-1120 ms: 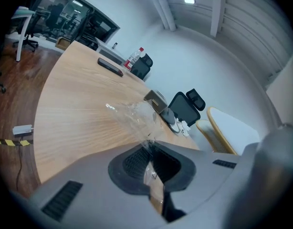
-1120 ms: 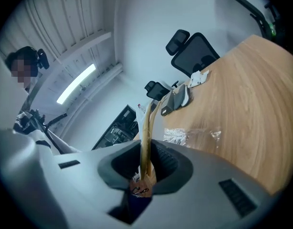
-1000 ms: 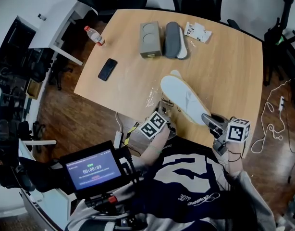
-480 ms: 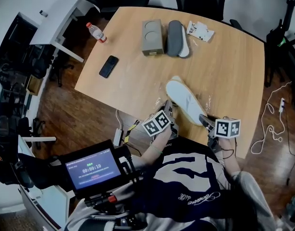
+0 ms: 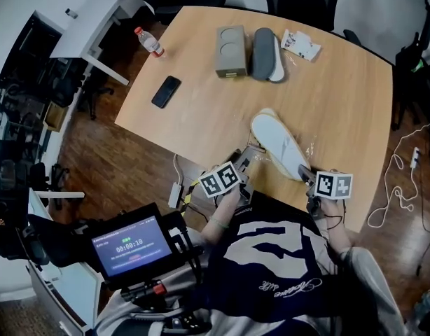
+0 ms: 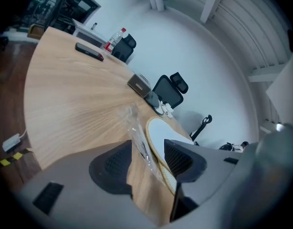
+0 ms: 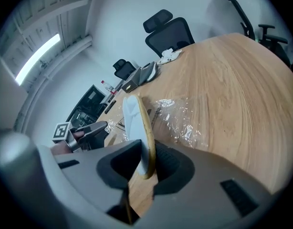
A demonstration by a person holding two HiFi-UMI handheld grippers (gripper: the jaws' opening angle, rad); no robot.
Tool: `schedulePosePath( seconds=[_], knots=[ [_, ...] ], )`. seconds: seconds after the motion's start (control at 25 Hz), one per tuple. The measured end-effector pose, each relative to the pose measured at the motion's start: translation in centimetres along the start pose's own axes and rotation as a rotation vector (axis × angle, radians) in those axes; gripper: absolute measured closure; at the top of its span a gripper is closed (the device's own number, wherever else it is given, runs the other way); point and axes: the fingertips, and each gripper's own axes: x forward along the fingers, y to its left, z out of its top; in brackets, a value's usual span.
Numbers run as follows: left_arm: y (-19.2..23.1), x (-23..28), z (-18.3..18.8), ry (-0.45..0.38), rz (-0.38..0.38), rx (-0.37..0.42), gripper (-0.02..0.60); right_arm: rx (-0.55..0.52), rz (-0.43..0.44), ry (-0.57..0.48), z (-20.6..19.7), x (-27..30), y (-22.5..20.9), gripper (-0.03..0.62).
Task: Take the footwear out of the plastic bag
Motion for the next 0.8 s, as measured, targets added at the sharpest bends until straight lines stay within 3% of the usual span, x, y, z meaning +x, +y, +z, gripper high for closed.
schedulePosePath(
  seconds=[0.16,0.36,0.48,0.72,0.8],
  knots=[
    [1.3,-2.7,1.4,-0.031,0.022,0.026,0.38,0.0,-0.012,-0.012,-0.1,-0.2,0.4,0.52],
    [-1.1,-2.9,2.7,-0.081,-0.102,0.09,0.383,-0.06,-0.032,-0.031,-0.1,0.0,0.4,0.498],
    [-3.0,-2.9,3.0,-0.086,-0.166,0.155,0.383,-0.141,-0.096,-0.033,-0.4,0.0,0.2,0.425],
    [-5.3,-4.1,3.9,-0.096,-0.229,0.32,0.391,-0.025,-0.154,-0.2,0.4,-2.7,0.0,0.425],
    [-6.3,-4.8,4.4,-0.115,-0.266,0.361,0.472,-0.026,-0.153,-0.268,1.0,-4.2,1.1,0.425]
  ],
)
